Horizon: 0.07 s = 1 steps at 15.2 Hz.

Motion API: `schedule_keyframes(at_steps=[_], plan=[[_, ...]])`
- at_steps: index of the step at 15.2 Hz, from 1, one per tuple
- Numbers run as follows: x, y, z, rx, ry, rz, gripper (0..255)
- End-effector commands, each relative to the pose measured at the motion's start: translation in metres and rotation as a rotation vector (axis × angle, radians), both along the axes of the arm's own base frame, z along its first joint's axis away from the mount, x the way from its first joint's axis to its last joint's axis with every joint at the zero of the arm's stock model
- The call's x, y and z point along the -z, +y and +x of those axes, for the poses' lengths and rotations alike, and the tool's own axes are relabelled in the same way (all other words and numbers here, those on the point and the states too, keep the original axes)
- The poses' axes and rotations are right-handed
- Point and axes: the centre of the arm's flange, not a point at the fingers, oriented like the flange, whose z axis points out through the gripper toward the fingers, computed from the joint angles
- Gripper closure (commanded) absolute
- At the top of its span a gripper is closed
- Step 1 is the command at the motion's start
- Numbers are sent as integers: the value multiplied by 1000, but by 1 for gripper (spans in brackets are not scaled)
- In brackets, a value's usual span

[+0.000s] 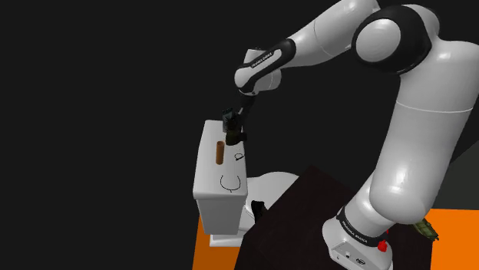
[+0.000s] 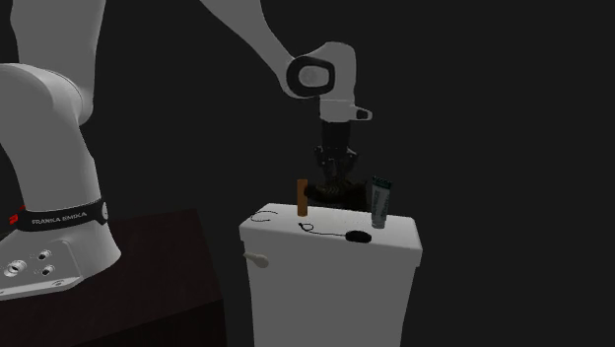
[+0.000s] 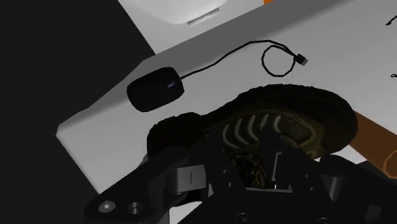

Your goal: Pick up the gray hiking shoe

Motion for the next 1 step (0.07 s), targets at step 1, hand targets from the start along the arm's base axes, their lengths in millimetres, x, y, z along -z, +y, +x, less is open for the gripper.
schedule_keyframes(at_steps=[1], plan=[[-3, 0, 0, 0, 0, 0, 255]])
